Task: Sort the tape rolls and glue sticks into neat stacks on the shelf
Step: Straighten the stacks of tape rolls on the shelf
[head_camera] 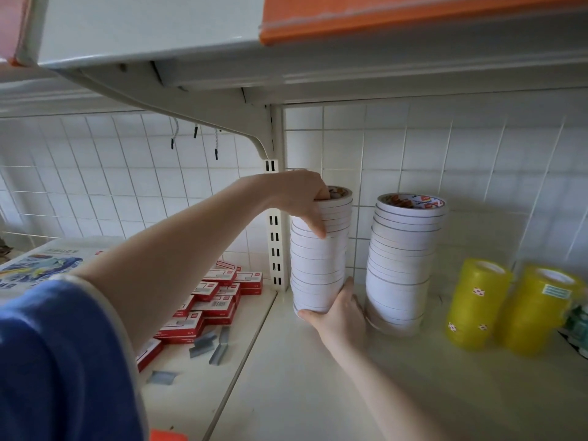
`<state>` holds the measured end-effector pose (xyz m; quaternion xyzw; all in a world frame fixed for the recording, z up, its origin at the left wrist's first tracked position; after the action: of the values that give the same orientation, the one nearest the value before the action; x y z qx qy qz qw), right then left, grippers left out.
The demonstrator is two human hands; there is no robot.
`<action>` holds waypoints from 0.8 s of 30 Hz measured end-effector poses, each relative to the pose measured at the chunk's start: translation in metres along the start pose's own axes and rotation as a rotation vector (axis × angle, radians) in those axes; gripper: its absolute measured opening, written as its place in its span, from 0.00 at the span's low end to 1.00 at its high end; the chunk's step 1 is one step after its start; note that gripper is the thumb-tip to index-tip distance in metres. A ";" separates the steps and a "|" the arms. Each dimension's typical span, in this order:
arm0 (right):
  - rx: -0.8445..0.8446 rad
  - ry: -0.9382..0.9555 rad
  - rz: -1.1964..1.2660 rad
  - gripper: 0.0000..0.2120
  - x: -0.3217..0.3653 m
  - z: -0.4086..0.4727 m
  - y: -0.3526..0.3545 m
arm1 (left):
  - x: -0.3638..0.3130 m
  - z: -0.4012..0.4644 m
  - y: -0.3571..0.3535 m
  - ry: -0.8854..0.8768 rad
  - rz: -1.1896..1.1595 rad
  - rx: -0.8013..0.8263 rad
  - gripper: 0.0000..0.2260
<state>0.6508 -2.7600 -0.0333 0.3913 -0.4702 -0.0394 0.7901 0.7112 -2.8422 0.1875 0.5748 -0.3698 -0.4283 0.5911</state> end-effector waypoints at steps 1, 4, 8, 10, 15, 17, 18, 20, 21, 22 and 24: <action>0.001 -0.009 0.024 0.48 0.000 0.001 0.000 | 0.000 0.001 0.001 -0.001 0.029 0.021 0.15; 0.013 -0.021 0.050 0.37 -0.001 0.001 0.001 | -0.001 0.006 0.004 -0.005 0.086 0.070 0.13; 0.022 -0.020 0.066 0.31 -0.002 0.000 0.005 | 0.002 0.011 0.003 0.006 0.088 0.058 0.15; 0.024 -0.011 0.085 0.30 -0.002 0.000 0.005 | 0.004 0.014 0.002 0.010 0.081 0.044 0.17; 0.036 -0.014 0.097 0.30 -0.003 0.000 0.003 | 0.003 0.011 0.002 0.019 0.062 0.060 0.17; 0.039 -0.011 0.076 0.32 -0.004 0.000 0.001 | 0.001 0.007 0.003 0.011 0.063 0.035 0.17; 0.041 -0.004 0.054 0.34 -0.005 -0.001 0.000 | 0.001 0.006 0.004 0.010 0.064 0.030 0.17; 0.038 0.016 0.006 0.35 -0.006 -0.003 0.002 | 0.000 0.002 0.004 -0.006 0.057 0.016 0.15; 0.035 0.029 -0.012 0.32 -0.006 -0.006 0.005 | 0.000 0.000 0.004 -0.025 0.055 -0.001 0.13; 0.040 0.043 -0.030 0.30 -0.007 -0.009 0.008 | -0.001 -0.002 0.005 -0.050 0.055 -0.023 0.14; 0.059 0.076 -0.058 0.27 -0.010 -0.015 0.015 | -0.002 -0.006 0.009 -0.073 0.056 -0.080 0.19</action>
<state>0.6523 -2.7369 -0.0345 0.4291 -0.4292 -0.0335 0.7941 0.7169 -2.8383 0.1959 0.5241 -0.3898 -0.4467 0.6114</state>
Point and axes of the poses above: each hand's wrist, its own z-axis towards the middle knuckle, its own y-axis out of the back of the hand, x = y × z, the point moved 1 cm from there along z, towards the middle knuckle, and after that the axes turned 1 degree about -y, right-handed, at the moved point
